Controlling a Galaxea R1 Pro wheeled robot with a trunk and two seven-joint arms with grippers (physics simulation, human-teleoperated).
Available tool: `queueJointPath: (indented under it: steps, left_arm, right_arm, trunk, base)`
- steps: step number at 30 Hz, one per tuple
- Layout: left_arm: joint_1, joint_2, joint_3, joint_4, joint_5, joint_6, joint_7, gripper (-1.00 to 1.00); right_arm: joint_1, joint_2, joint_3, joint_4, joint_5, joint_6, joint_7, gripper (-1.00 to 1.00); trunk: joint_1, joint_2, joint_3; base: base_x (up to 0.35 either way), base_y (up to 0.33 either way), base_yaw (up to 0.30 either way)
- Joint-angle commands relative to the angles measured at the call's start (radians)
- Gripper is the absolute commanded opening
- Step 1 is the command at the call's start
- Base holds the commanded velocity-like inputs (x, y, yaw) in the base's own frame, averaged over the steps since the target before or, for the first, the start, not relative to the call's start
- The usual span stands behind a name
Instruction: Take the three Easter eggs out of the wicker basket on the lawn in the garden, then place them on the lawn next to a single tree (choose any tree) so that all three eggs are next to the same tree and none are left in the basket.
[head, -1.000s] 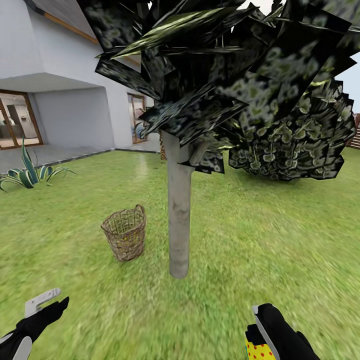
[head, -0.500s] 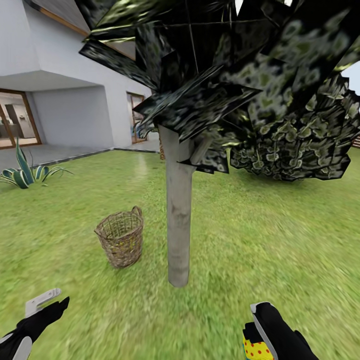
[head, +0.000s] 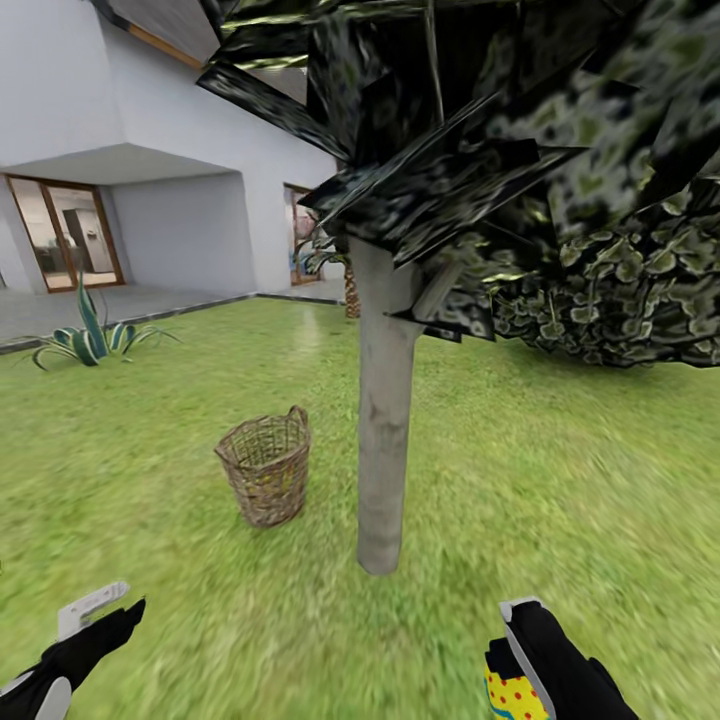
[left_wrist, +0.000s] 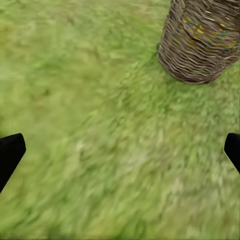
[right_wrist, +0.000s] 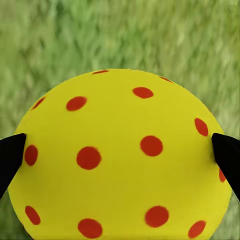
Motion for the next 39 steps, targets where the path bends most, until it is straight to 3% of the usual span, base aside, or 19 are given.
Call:
queueJointPath:
  steps: [1,8,14,18,22,30,39]
  left_arm:
    - [-0.001,0.000,-0.001,0.006,0.010,0.005,0.006,1.00]
    - [-0.001,-0.001,-0.002,0.015,0.010,0.007,0.006,1.00]
    - [-0.001,-0.001,-0.002,0.013,0.010,0.007,0.006,1.00]
    - [-0.001,-0.001,-0.001,0.013,0.010,0.007,0.006,1.00]
    - [-0.001,-0.001,0.000,0.013,0.011,0.008,0.007,1.00]
    - [-0.001,-0.001,0.001,0.014,0.010,0.008,0.008,1.00]
    - [-0.001,-0.001,0.000,0.015,0.010,0.008,0.008,1.00]
  right_arm:
    - [0.000,-0.001,0.004,-0.003,0.005,0.006,0.000,-1.00]
    - [-0.001,-0.001,0.005,-0.022,0.007,0.004,-0.001,-1.00]
    - [0.000,0.000,0.005,-0.029,0.018,-0.169,-0.004,-1.00]
    - [0.000,0.001,0.008,-0.029,0.017,-0.175,-0.003,-1.00]
    - [-0.001,0.019,0.055,-0.029,0.017,-0.170,-0.001,-1.00]
    - [0.000,0.024,0.065,-0.029,0.017,-0.168,-0.001,-1.00]
    - [-0.001,0.022,0.063,-0.029,0.016,-0.168,0.000,-1.00]
  trunk:
    - [0.004,-0.008,-0.004]
    - [0.031,-0.057,-0.026]
    - [0.054,-0.099,-0.045]
    - [0.070,-0.127,-0.058]
    - [0.085,-0.155,-0.070]
    - [0.115,-0.210,-0.095]
    - [0.119,-0.213,-0.130]
  base:
    - [0.327,0.000,0.059]
    - [0.330,0.000,0.005]
    - [0.269,0.000,0.000]
    - [0.153,0.000,0.005]
    - [0.016,0.000,0.203]
    - [0.001,0.000,0.249]
    - [0.000,0.000,0.164]
